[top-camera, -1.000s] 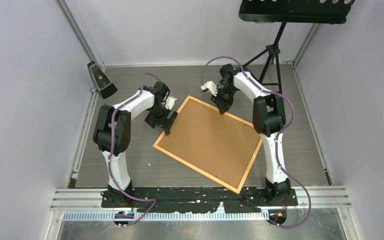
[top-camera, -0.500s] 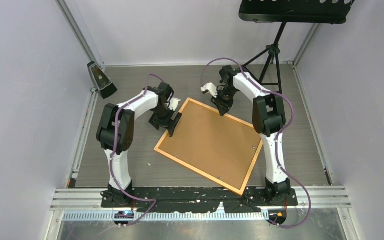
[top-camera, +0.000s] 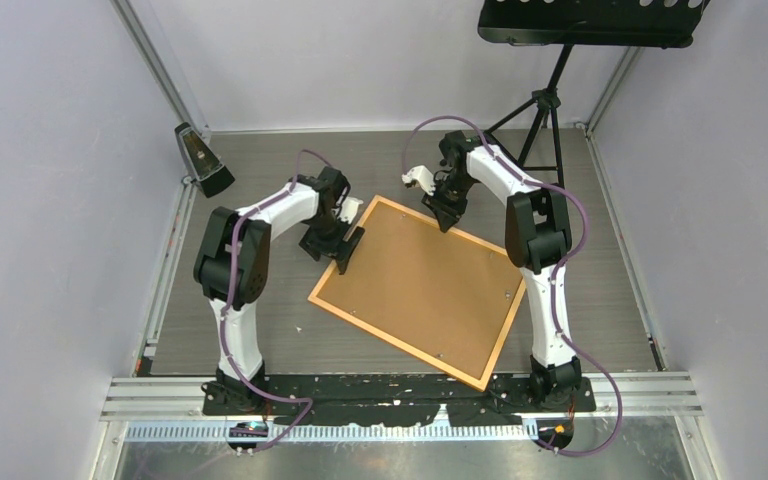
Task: Put the photo into the frame
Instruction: Install the photo frame at the center of the board, then adjust the photo frame at the center of the board, then install the photo frame at the center of the board, then turn over the photo frame at the center of the board.
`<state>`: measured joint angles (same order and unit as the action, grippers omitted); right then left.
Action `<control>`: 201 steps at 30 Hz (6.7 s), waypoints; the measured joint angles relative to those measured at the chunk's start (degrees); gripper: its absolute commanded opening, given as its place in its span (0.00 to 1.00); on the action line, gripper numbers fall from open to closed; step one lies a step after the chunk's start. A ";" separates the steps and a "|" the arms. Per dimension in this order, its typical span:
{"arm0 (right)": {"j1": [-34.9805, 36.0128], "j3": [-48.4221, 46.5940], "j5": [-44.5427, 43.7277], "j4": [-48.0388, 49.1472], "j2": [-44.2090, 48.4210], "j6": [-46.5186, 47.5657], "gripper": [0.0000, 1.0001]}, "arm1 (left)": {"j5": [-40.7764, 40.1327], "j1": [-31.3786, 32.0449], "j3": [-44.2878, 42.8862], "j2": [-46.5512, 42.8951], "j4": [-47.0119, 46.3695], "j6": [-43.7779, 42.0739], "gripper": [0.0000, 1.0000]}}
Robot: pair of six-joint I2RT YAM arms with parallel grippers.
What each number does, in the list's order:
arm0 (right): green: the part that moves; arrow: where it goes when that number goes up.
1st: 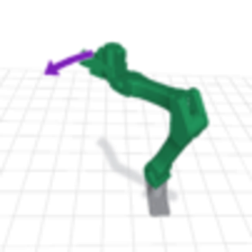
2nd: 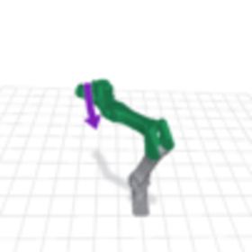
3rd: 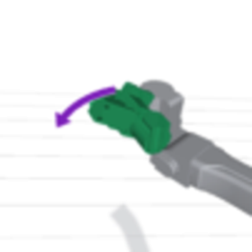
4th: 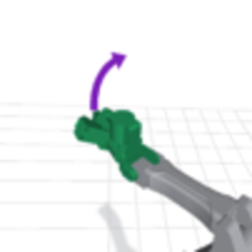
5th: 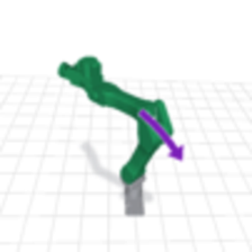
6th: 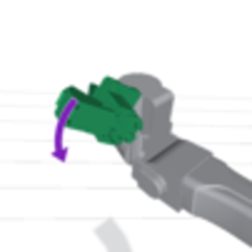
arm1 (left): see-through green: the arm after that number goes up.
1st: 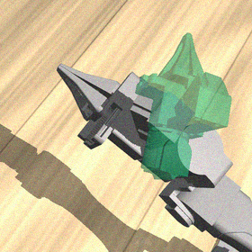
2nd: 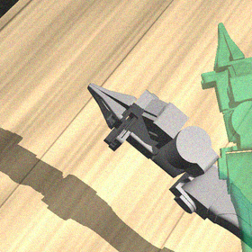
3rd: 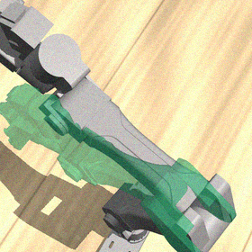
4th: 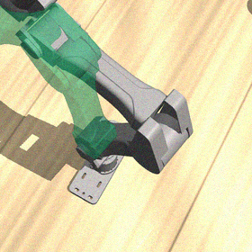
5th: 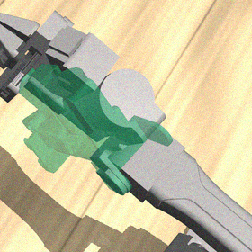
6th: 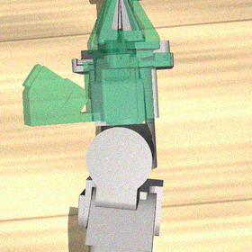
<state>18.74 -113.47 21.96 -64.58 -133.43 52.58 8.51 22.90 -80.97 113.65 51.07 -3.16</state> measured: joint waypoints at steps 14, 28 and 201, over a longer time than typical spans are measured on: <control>0.00 0.83 0.02 0.70 0.46 -0.02 0.06 | -1.49 1.42 1.42 -0.81 -1.38 0.98 0.54; 0.00 1.53 0.00 1.36 0.85 -0.04 0.06 | -0.46 2.10 0.96 -0.90 -0.61 -1.95 0.27; 33.33 70.42 -3.80 25.86 64.72 -18.05 0.72 | 4.07 -15.37 14.97 -24.59 -2.84 -10.97 0.94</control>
<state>52.07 -43.05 18.15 -38.72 -68.71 34.52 12.58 7.53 -66.00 89.06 48.23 -14.13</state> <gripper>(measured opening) 0.730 0.944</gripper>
